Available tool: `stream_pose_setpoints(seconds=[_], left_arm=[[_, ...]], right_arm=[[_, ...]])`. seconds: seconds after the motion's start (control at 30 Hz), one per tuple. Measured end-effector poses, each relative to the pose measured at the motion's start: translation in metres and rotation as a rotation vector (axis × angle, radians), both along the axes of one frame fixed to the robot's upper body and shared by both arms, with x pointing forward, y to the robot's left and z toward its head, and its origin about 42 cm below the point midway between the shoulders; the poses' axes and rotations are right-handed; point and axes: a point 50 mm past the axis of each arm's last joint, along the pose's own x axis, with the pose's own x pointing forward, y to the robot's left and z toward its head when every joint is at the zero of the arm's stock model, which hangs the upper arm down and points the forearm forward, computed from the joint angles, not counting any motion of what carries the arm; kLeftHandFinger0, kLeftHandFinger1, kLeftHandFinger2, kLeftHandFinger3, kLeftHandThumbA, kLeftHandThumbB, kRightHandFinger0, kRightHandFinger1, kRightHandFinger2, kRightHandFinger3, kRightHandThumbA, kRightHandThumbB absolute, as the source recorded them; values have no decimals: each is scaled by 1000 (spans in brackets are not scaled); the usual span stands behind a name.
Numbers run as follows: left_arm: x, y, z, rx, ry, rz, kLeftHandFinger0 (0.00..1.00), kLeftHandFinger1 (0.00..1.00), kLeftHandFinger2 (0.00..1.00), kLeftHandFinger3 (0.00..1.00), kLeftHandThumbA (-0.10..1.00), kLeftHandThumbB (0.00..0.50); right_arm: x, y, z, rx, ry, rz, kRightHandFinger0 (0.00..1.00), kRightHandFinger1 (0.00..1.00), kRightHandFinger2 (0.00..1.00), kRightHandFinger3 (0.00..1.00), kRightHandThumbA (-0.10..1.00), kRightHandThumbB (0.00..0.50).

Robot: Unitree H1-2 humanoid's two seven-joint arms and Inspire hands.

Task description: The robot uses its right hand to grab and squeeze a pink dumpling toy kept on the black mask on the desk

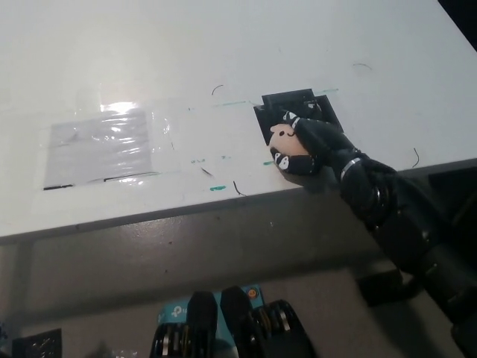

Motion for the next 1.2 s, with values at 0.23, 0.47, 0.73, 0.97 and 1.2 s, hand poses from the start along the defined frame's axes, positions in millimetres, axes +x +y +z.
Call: stream_pose_setpoints(seconds=[0.23, 0.47, 0.73, 0.97, 1.2], left_arm=[[-1, 0, -1, 0, 3, 1, 0, 11, 117, 177, 1000, 500], [-3, 0, -2, 0, 7, 2, 0, 34, 153, 194, 1000, 500], [-4, 1, -3, -1, 11, 3, 0, 27, 128, 177, 1000, 500], [-4, 1, -3, -1, 11, 3, 0, 21, 140, 193, 1000, 500], [-3, 0, -1, 2, 3, 1, 0, 14, 131, 177, 1000, 500]], right_arm=[[-4, 4, -5, -11, -156, 30, 9, 290, 646, 83, -100, 0], [-5, 6, 1, 44, -272, 39, 0, 325, 698, 595, -100, 135], [6, 5, 40, 136, -457, 14, 0, 305, 595, 566, -100, 176], [15, 3, 81, 237, -627, -8, 0, 183, 515, 399, -100, 172], [18, 3, 122, 329, -796, -11, 15, 134, 395, 345, -100, 232]])
